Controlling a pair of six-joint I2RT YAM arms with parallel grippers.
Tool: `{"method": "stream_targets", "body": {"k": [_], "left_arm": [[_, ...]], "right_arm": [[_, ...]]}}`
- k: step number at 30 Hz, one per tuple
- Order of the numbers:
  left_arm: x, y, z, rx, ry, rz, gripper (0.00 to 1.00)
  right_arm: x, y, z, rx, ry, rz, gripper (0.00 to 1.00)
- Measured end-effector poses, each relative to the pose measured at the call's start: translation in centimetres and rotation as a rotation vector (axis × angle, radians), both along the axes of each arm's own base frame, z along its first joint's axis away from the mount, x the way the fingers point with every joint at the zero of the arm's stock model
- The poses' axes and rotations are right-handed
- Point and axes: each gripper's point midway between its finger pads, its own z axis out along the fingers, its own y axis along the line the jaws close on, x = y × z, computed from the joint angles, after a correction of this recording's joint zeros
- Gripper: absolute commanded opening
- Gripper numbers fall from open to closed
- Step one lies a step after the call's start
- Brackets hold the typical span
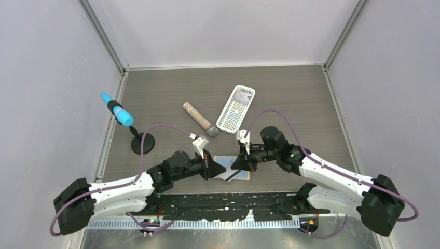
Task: Take the credit cards out of the card holder
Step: Place the credit card in the storage box.
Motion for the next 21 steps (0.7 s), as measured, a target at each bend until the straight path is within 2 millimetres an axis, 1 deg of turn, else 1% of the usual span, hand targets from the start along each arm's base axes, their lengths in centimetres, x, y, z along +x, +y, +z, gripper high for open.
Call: {"method": "stream_targets", "body": {"k": [2,4,6,8,10,11,12,15,18,21], "left_arm": [[0.1,0.1,0.3,-0.003,-0.004,0.009,0.31],[0.3,0.4,0.4,0.004,0.005,0.034,0.44],[0.8,1.0,0.3,0.026,0.026,0.082,0.5],[1.3,1.7,0.6,0.042,0.056,0.145,0.54],[1.9,2.5,1.3,0.04,0.088,0.213,0.58],[2.1,2.8,1.8,0.034,0.104,0.245,0.6],[2.3,3.1,2.2,0.028,0.119,0.269,0.63],[2.7,3.7,3.2,-0.002,0.169,0.337,0.67],[2.8,4.0,3.2,-0.023,0.23,0.384,0.69],[2.9,4.1,3.0,-0.042,0.29,0.416,0.7]], "right_arm": [[-0.2,0.0,0.3,0.014,-0.027,-0.003,0.05],[-0.5,0.0,0.7,0.025,-0.068,-0.007,0.05],[-0.6,0.0,1.1,0.034,-0.13,-0.018,0.05],[-0.7,0.0,1.7,0.044,-0.211,-0.033,0.05],[-0.6,0.1,2.5,0.055,-0.303,-0.05,0.05],[-0.1,0.0,2.9,0.055,-0.351,-0.073,0.05],[-0.4,0.2,3.1,0.058,-0.387,-0.066,0.05],[-0.4,0.3,3.3,0.053,-0.504,-0.081,0.05],[-0.2,0.4,3.2,0.025,-0.615,-0.102,0.05],[0.2,0.4,3.7,0.005,-0.716,-0.133,0.05]]}}
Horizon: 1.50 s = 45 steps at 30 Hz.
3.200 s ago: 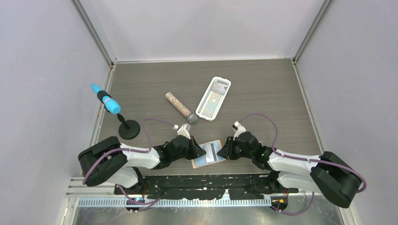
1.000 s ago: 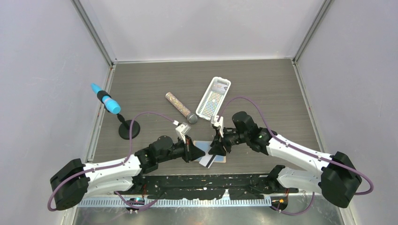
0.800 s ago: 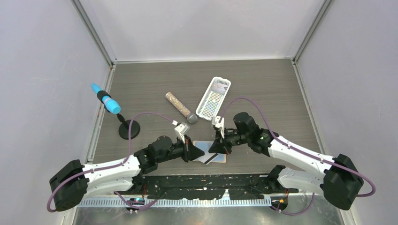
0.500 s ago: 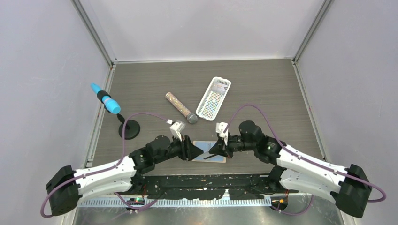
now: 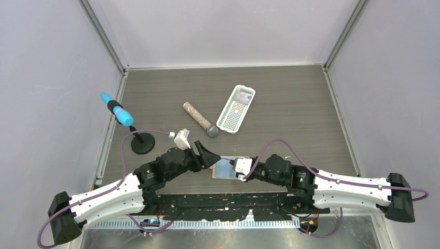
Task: Take the credit cards out of the card holder
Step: Place the credit card in the storage box.
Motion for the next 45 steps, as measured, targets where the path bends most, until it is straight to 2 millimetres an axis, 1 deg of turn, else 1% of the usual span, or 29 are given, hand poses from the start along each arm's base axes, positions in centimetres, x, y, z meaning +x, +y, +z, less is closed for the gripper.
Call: {"method": "stream_targets", "body": {"k": [5,8,12,15,16,18,20,21,22,23,24,25,26,28,30,33,36,39,42,45], "left_arm": [[0.1,-0.4,-0.2,-0.047,0.078,0.041,0.7],[0.4,-0.9,0.2,-0.093,0.102,0.059,0.7],[0.7,-1.4,0.4,-0.147,0.12,0.076,0.66],[0.9,-1.8,0.3,-0.17,0.134,0.083,0.6],[0.9,-1.9,0.3,-0.175,0.137,0.082,0.56],[1.0,-2.2,0.2,-0.191,0.149,0.083,0.39],[1.0,-2.5,0.2,-0.201,0.152,0.079,0.25],[1.0,-2.5,0.2,-0.207,0.153,0.081,0.18],[1.1,-2.5,0.0,-0.208,0.154,0.086,0.09],[1.2,-2.5,-0.1,-0.21,0.154,0.09,0.01],[1.3,-2.5,-0.2,-0.21,0.153,0.092,0.0],[1.3,-2.5,-0.1,-0.216,0.149,0.091,0.0],[1.4,-2.6,0.1,-0.222,0.141,0.087,0.0],[1.5,-2.8,0.9,-0.241,0.113,0.076,0.0],[1.5,-2.9,1.1,-0.243,0.082,0.064,0.0],[1.4,-2.7,0.4,-0.221,0.025,0.041,0.0],[1.3,-2.4,-0.4,-0.187,-0.036,0.012,0.0],[1.2,-2.4,-0.4,-0.164,-0.096,-0.018,0.0],[1.2,-2.6,0.2,-0.161,-0.157,-0.046,0.0],[1.1,-2.8,0.9,-0.173,-0.204,-0.063,0.0]], "right_arm": [[0.0,0.3,1.6,0.016,-0.115,-0.03,0.05],[-0.1,0.3,2.1,0.016,-0.157,-0.04,0.05],[-0.2,0.4,2.2,0.008,-0.186,-0.047,0.05],[-0.6,0.6,2.1,0.001,-0.201,-0.043,0.05],[-0.7,0.6,2.0,0.001,-0.205,-0.041,0.05],[-0.9,0.6,1.8,-0.002,-0.209,-0.037,0.05],[-1.1,0.8,1.4,-0.01,-0.209,-0.029,0.08],[-1.2,0.8,1.2,-0.013,-0.208,-0.026,0.12],[-1.3,0.9,1.0,-0.015,-0.205,-0.023,0.15],[-1.4,1.0,0.8,-0.015,-0.2,-0.021,0.22],[-1.5,1.0,0.5,-0.016,-0.189,-0.018,0.27],[-1.7,1.0,0.2,-0.015,-0.176,-0.013,0.35],[-2.0,1.0,-0.3,-0.02,-0.159,-0.007,0.39],[-2.3,0.8,-1.5,-0.036,-0.118,-0.007,0.53],[-2.4,0.5,-2.3,-0.043,-0.062,-0.026,0.6],[-2.6,-0.1,-2.9,-0.036,0.033,-0.072,0.63],[-2.5,-0.8,-2.6,-0.012,0.125,-0.132,0.64],[-1.9,-1.2,-1.1,0.044,0.225,-0.201,0.64],[-0.7,-1.6,0.3,0.125,0.332,-0.264,0.59],[0.7,-2.2,0.9,0.216,0.457,-0.325,0.55]]}}
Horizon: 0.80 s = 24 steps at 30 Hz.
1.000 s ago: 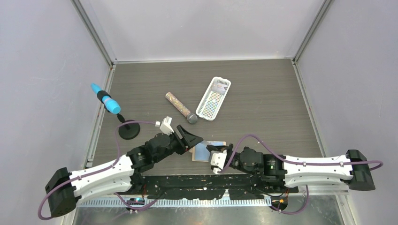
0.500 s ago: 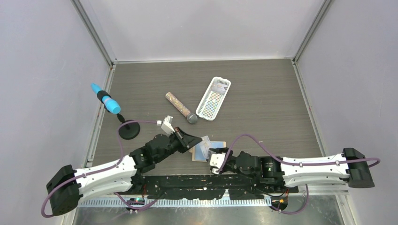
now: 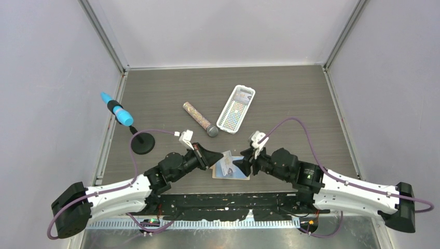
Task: Take the credit cards out of the card holder
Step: Place the credit card in the storage box.
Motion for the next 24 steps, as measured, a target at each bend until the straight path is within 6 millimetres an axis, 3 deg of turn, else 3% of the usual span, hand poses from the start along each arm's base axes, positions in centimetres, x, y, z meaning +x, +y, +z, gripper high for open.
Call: {"method": "stream_targets", "body": {"k": [4,9,13,17,24], "left_arm": [[0.0,0.1,0.5,-0.033,-0.032,0.002,0.0],[0.7,0.7,0.5,-0.099,-0.052,0.057,0.0],[1.6,0.9,1.6,-0.162,-0.066,0.109,0.0],[2.3,1.1,3.0,-0.232,-0.074,0.146,0.0],[3.8,0.9,3.8,-0.338,-0.05,0.217,0.0]], "right_arm": [[0.9,-0.1,0.0,0.148,0.171,-0.082,0.54],[0.9,0.1,-1.6,0.297,0.362,-0.161,0.54],[0.8,0.0,-2.4,0.428,0.442,-0.199,0.61],[1.4,-0.4,-1.8,0.539,0.461,-0.242,0.62],[2.8,-1.0,0.2,0.689,0.381,-0.272,0.54]]}}
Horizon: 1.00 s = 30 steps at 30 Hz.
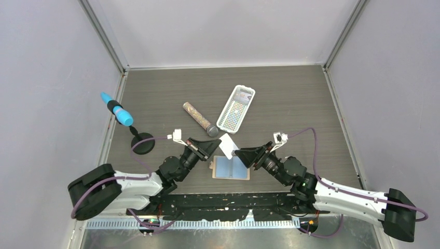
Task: Take the credit cards out of the card holder
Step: Place the credit card in the storage box.
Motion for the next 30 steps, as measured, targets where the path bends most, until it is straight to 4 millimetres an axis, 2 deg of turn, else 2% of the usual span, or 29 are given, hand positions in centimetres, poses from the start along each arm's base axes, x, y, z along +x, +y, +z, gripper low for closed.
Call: {"method": "stream_targets", "body": {"k": [2,5,11,14,19,22,24,26,29,30], "left_arm": [[0.4,-0.2,-0.2,-0.031,0.023,0.011,0.0],[1.1,-0.9,-0.4,-0.069,0.059,0.017,0.0],[1.6,-1.8,2.5,-0.152,0.026,0.011,0.0],[1.8,-1.6,2.9,-0.164,0.019,0.022,0.0],[1.9,-1.6,2.9,-0.172,0.024,0.026,0.0],[2.0,-1.9,2.7,-0.173,0.034,0.025,0.01],[2.1,-2.0,2.5,-0.174,0.041,0.023,0.14],[2.1,-2.1,2.4,-0.175,0.044,0.021,0.31],[2.1,-2.1,2.3,-0.176,0.048,0.019,0.48],[2.1,-2.2,2.2,-0.175,0.05,0.019,0.59]], "right_arm": [[0.4,0.1,0.9,0.022,-0.036,-0.014,0.54],[1.1,0.2,1.3,0.025,-0.064,-0.042,0.53],[2.0,0.3,0.7,0.008,-0.066,-0.08,0.52],[2.2,0.3,1.5,0.037,-0.077,-0.089,0.48],[2.2,0.2,2.6,0.072,-0.102,-0.097,0.34],[2.2,0.1,3.0,0.079,-0.117,-0.099,0.15],[2.2,0.0,3.3,0.087,-0.126,-0.099,0.07],[2.1,-0.1,3.7,0.095,-0.137,-0.101,0.05],[2.1,-0.5,4.1,0.096,-0.15,-0.105,0.05],[2.2,-0.6,4.1,0.092,-0.154,-0.109,0.05]]}}
